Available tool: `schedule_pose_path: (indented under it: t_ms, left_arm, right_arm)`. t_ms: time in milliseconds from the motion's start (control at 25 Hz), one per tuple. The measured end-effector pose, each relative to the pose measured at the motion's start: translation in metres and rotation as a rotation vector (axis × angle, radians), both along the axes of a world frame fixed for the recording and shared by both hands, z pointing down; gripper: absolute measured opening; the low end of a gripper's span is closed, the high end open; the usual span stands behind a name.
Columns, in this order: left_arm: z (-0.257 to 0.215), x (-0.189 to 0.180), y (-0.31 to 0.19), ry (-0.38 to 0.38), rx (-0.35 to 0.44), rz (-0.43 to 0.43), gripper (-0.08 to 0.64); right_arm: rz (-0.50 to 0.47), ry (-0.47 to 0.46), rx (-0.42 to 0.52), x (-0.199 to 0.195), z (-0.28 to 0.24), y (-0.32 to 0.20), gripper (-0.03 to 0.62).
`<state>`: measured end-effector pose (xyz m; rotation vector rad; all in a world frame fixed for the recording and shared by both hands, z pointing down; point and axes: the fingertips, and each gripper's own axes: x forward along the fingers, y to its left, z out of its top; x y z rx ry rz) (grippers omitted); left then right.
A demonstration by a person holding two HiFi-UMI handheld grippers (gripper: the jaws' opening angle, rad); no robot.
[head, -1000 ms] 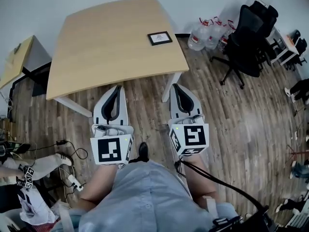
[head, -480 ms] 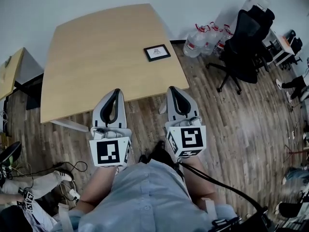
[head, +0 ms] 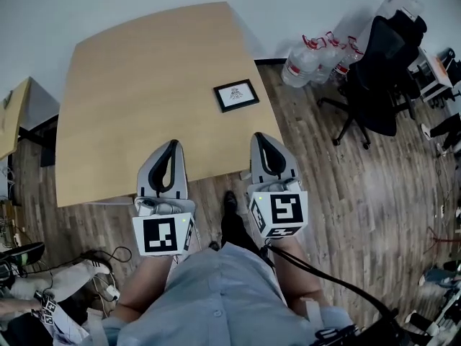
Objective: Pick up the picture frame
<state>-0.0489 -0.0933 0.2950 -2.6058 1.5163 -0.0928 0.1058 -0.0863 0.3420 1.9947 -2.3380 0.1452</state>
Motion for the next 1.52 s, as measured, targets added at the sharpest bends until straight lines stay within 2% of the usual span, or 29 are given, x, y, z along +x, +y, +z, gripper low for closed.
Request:
schedule_pose_path:
  t_ms: [320, 480, 840, 960, 1040, 1160, 1320, 1520]
  left_arm:
    - [-0.014, 0.026, -0.078, -0.030, 0.012, -0.115, 0.002]
    - [-0.037, 0.039, -0.095, -0.052, 0.058, -0.167, 0.002]
    - [-0.038, 0.009, -0.148, -0.013, 0.082, -0.243, 0.002]
    - [-0.034, 0.000, -0.160, -0.039, 0.082, -0.240, 0.002]
    - [-0.026, -0.007, -0.170, -0.038, 0.053, -0.236, 0.002]
    - [-0.011, -0.013, -0.186, 0.031, -0.029, -0.247, 0.002]
    - [0.005, -0.025, -0.202, 0.004, -0.056, -0.232, 0.002]
    - [0.034, -0.026, -0.214, 0.008, -0.170, -0.215, 0.002]
  right_arm:
    - [-0.103, -0.032, -0.011, 0.029, 0.001, -0.091, 0.002]
    - [-0.164, -0.045, 0.027, 0.038, -0.017, -0.121, 0.002]
    - [-0.217, -0.019, 0.069, 0.009, -0.022, -0.195, 0.002]
    - [-0.221, -0.013, 0.043, 0.001, -0.015, -0.209, 0.002]
    - [-0.221, -0.005, 0.012, -0.006, -0.005, -0.218, 0.002]
    - [-0.214, 0.008, -0.055, -0.012, 0.017, -0.227, 0.002]
    - [-0.206, 0.030, -0.141, -0.024, 0.050, -0.234, 0.002]
    - [-0.206, 0.041, -0.272, -0.033, 0.104, -0.234, 0.002]
